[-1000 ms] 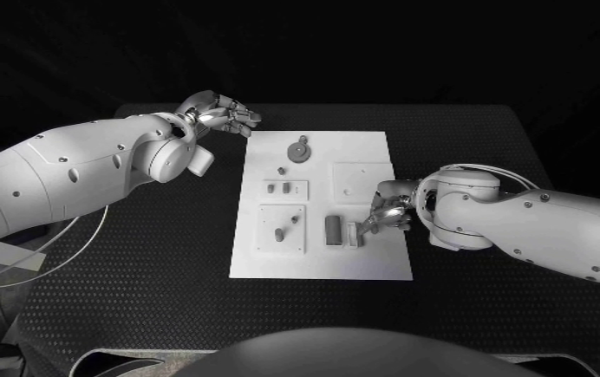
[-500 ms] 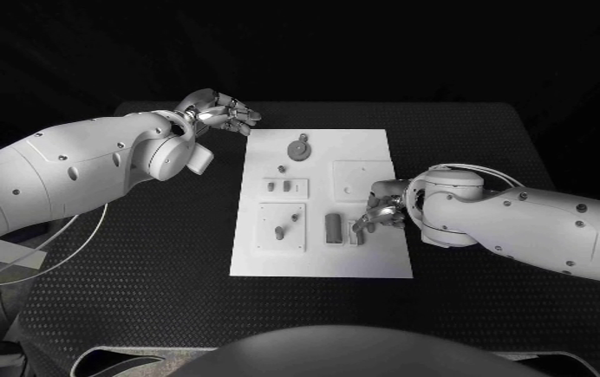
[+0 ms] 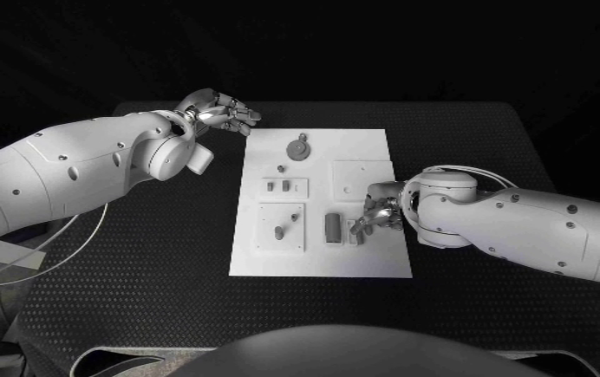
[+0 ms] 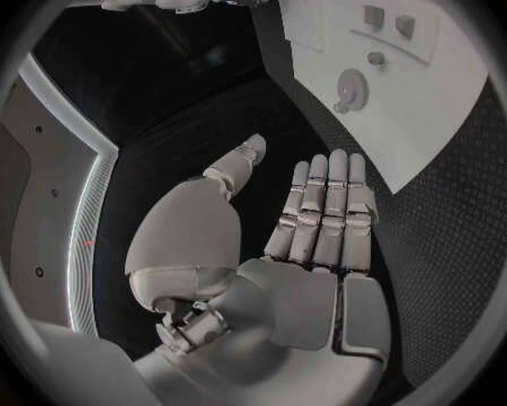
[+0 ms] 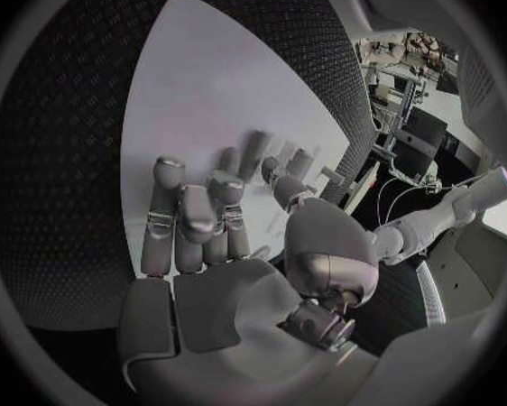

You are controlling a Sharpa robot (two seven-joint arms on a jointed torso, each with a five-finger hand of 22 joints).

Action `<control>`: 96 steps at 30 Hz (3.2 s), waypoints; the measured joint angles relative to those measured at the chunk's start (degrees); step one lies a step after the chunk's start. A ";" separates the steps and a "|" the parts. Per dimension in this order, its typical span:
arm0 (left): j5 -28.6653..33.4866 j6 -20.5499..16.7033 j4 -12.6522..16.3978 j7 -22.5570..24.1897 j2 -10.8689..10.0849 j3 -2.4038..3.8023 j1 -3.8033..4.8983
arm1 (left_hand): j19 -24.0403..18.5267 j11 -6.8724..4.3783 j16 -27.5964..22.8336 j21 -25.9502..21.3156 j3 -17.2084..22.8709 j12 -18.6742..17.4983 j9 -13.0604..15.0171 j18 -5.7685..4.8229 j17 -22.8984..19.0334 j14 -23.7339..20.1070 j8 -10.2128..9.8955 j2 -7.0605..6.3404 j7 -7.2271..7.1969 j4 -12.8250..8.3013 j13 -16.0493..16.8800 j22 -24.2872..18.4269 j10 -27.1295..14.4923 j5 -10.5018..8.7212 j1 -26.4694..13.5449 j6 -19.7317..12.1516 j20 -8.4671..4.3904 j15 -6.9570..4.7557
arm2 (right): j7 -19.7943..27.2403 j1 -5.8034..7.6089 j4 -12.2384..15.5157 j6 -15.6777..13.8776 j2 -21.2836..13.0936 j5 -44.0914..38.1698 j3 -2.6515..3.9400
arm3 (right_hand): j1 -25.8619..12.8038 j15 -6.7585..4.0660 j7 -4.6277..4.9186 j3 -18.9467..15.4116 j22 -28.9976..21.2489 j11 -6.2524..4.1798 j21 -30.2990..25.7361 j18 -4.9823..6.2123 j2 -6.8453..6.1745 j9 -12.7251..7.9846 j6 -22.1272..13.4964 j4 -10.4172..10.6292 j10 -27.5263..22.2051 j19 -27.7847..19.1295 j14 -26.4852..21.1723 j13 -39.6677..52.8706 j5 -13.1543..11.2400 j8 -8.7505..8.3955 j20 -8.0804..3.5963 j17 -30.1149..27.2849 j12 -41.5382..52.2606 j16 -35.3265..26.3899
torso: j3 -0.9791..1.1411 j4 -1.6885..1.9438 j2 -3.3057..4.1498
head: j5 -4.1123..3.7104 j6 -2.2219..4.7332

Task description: Assemble the parts on the task board

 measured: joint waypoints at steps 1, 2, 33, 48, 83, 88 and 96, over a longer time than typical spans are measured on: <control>0.00 0.00 0.00 -0.01 0.00 0.00 0.00 | 0.00 0.00 0.00 0.00 0.00 0.00 0.00 0.00 0.00 0.00 0.00 0.00 0.00 0.00 0.00 0.00 0.00 0.00 0.00 0.00 0.00 0.00 | 0.00 0.01 0.00 0.05 0.04 -0.17 -0.03 | 0.25 0.00 -0.02 -0.05 0.00 0.00 0.00 0.00 0.25 -0.03 0.02 -0.35 0.00 0.00 0.00 0.00 0.00 0.06 0.00 0.01 0.00 0.00 | -0.01 0.00 -0.01 | -0.04 0.00; -0.01 0.01 0.00 -0.01 0.00 0.00 0.00 | 0.00 0.00 0.00 0.00 0.00 0.00 0.00 0.00 0.00 0.00 0.00 0.00 0.00 0.00 0.00 0.00 0.00 0.00 0.00 0.00 0.00 0.00 | 0.00 0.01 0.00 0.07 0.08 -0.38 -0.05 | 0.28 0.00 -0.03 -0.04 0.00 0.00 0.00 0.00 0.28 -0.03 0.03 -0.62 0.00 0.00 0.00 0.02 0.00 0.05 0.00 0.03 0.00 0.00 | 0.00 0.00 -0.01 | -0.07 0.00; -1.48 0.27 -0.04 -0.08 -0.07 -0.22 -0.01 | 0.00 0.00 -0.22 0.00 -0.15 0.00 0.00 -0.01 0.20 0.00 0.22 0.00 0.00 0.15 -0.04 0.00 0.00 0.00 0.00 0.00 0.00 0.00 | 0.79 -0.03 0.12 0.28 -1.52 -5.04 -0.08 | 7.53 0.29 0.04 -1.09 0.00 0.00 0.22 -0.04 3.25 0.46 -0.05 -2.73 -0.01 -0.41 -0.28 0.29 0.16 0.07 0.39 -0.62 0.00 -0.01 | 0.03 -0.03 -0.04 | -0.41 -0.02; -1.54 0.33 0.08 -0.10 -0.24 -0.49 -0.01 | 0.00 0.00 -0.22 0.00 -0.15 0.00 0.00 0.00 0.28 0.00 0.22 0.00 0.00 0.15 -0.04 0.00 0.00 0.00 0.00 0.00 0.00 0.00 | 0.18 -0.01 0.21 0.36 -2.27 -5.88 -0.05 | 6.40 0.29 0.02 -1.57 0.00 0.00 0.22 -0.02 2.28 0.46 -0.01 -2.57 -0.01 -0.63 -0.28 0.29 0.00 -0.25 0.19 -0.70 0.00 -0.01 | 0.03 -0.05 -0.04 | -0.72 0.24; -1.58 0.53 0.15 -0.32 -0.36 -0.57 -0.01 | 0.00 0.21 -0.44 0.00 -0.15 0.00 0.00 0.00 0.46 0.00 0.22 0.00 0.00 0.15 -0.03 0.00 -0.21 0.00 0.00 0.00 0.00 0.00 | -0.64 0.50 -0.68 1.03 -2.53 -2.53 0.15 | 9.89 1.00 0.17 4.48 0.00 1.35 -0.22 0.44 3.20 2.14 -1.82 -2.89 -1.36 -2.17 -2.05 -0.05 -0.34 -2.27 1.31 -1.06 -0.90 -0.67 | 0.00 0.02 -0.03 | -1.02 -0.05; -1.59 0.64 0.08 -0.36 -0.30 -0.58 -0.01 | 0.00 0.21 -0.44 0.00 -0.15 0.00 0.00 -0.01 0.53 0.00 0.22 0.00 0.00 0.15 -0.03 0.00 -0.21 0.00 0.00 0.00 0.00 0.00 | -0.15 0.38 -0.77 -1.01 -3.07 1.42 0.00 | 9.89 1.01 0.28 4.47 0.00 1.53 0.02 0.44 3.20 2.08 -1.93 -2.89 -1.19 -2.18 -2.05 -0.05 -0.34 -2.27 1.32 -1.01 -0.90 -0.67 | 0.00 0.02 -0.03 | -0.98 0.01; -1.61 0.77 0.09 -0.44 -0.30 -0.58 -0.01 | 0.00 0.21 -0.44 0.00 -0.15 0.00 0.00 -0.01 0.53 0.00 0.22 0.00 0.00 0.15 -0.03 0.00 -0.21 0.00 0.00 0.00 0.00 0.00 | 0.81 -0.16 0.69 -3.98 -3.83 8.22 0.08 | 10.59 0.92 0.66 4.47 0.00 1.65 0.01 0.41 3.90 -2.16 -2.31 -2.89 -1.25 -2.19 -1.78 -0.05 -0.34 -2.51 1.33 -1.01 -0.90 -0.67 | -0.02 0.04 -0.02 | -0.96 0.02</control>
